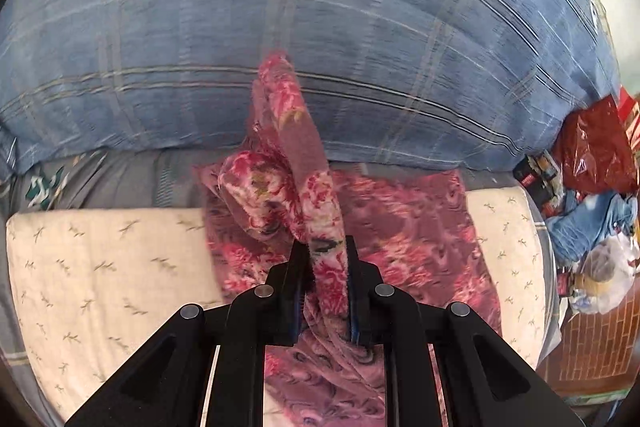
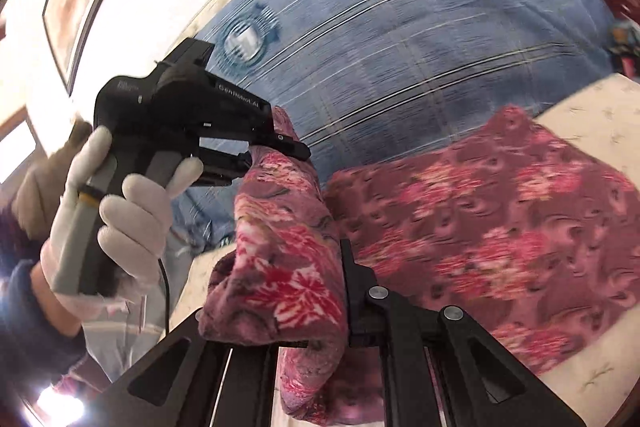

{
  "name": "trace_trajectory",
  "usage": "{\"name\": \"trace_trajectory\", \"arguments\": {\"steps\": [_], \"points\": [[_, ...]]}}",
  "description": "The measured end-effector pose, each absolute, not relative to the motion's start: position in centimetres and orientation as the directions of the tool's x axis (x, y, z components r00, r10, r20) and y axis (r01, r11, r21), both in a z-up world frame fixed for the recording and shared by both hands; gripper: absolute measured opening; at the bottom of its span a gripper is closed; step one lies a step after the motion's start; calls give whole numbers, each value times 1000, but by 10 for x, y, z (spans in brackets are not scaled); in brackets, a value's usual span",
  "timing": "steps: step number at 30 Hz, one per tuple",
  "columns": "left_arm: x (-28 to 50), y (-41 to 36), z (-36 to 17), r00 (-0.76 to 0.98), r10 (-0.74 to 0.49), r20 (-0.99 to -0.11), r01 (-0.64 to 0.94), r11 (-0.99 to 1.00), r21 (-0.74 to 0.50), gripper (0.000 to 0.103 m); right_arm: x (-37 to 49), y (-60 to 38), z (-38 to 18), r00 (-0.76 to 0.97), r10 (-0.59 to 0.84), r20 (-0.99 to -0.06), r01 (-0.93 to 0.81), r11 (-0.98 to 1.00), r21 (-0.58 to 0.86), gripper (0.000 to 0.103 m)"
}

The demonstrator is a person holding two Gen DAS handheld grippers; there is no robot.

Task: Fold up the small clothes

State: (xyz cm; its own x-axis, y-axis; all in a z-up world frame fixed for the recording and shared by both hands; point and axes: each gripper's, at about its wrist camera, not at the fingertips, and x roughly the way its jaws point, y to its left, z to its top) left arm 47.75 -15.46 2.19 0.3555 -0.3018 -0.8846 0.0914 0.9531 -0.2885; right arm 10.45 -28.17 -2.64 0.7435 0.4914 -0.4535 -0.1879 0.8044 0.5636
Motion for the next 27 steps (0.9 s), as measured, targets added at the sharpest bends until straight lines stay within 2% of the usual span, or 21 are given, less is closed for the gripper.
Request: {"name": "trace_trajectory", "arguments": {"steps": [13,17,24,27], "points": [[507,-258,3,323,-282,-903,129,959,-253,14,90,-381,-35,803,471,-366,-34,648,761,6],[517,-292,-15,282,-315,-906,149,948,-283,7,86,-408,-46,810,466,-358,25,581,813,6],[535,-350,-37,244,-246,-938,252,950,-183,7,85,-436,-64,810,467,-355,83,508,857,6],[543,-362,-31,218,-208,-954,319,939,-131,11,91,-435,-71,783,478,-399,116,518,848,6]]}}
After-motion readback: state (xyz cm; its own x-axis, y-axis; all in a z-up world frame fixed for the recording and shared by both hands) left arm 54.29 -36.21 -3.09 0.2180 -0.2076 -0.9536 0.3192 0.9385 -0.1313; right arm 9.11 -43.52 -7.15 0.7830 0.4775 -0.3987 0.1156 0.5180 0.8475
